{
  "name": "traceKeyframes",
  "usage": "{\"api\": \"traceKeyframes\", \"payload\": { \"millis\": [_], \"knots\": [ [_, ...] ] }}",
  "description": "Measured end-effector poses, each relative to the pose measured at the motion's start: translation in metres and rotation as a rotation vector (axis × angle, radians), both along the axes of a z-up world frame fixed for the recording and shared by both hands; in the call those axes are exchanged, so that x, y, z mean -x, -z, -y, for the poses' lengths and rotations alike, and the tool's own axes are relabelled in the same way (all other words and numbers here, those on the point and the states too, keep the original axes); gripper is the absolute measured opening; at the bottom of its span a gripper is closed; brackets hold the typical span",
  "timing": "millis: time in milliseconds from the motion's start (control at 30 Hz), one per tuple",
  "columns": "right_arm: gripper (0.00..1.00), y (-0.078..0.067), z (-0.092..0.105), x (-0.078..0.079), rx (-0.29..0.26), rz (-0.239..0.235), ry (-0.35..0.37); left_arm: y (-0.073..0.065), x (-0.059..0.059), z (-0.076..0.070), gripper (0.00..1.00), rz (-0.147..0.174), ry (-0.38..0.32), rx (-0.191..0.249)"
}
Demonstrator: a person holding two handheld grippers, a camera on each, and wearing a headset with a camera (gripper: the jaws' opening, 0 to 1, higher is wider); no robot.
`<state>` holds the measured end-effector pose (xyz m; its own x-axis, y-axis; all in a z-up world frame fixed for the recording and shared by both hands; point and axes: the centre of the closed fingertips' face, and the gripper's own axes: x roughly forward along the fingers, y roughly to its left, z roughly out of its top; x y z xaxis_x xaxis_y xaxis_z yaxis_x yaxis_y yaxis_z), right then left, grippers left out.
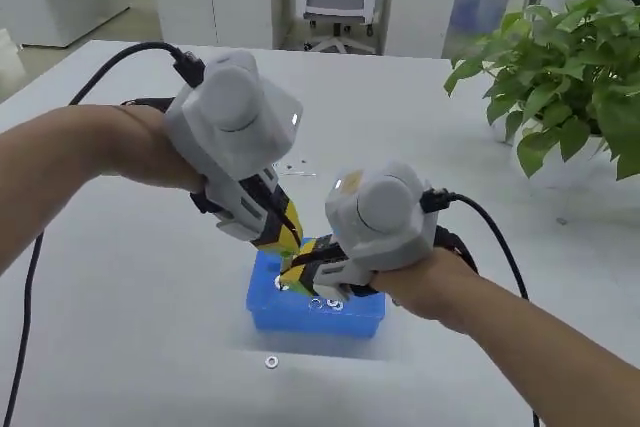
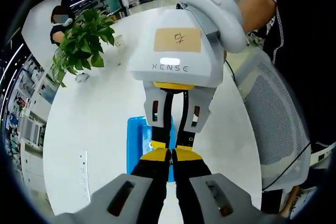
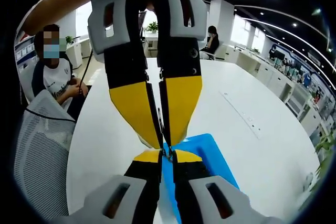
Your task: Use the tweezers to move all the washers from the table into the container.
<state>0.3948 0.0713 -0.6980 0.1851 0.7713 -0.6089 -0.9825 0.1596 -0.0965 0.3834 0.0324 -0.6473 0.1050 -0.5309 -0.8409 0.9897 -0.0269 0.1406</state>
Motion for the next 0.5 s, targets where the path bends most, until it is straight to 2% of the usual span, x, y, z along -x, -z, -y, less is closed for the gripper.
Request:
{"api": "traceKeyframes", "payload": {
  "millis": [500],
  "knots": [
    [0.09, 0.023, 0.004, -0.025, 0.004, -0.023, 0.005, 0.022, -0.025, 0.002, 0.06, -0.009, -0.002, 0.005]
  ]
}}
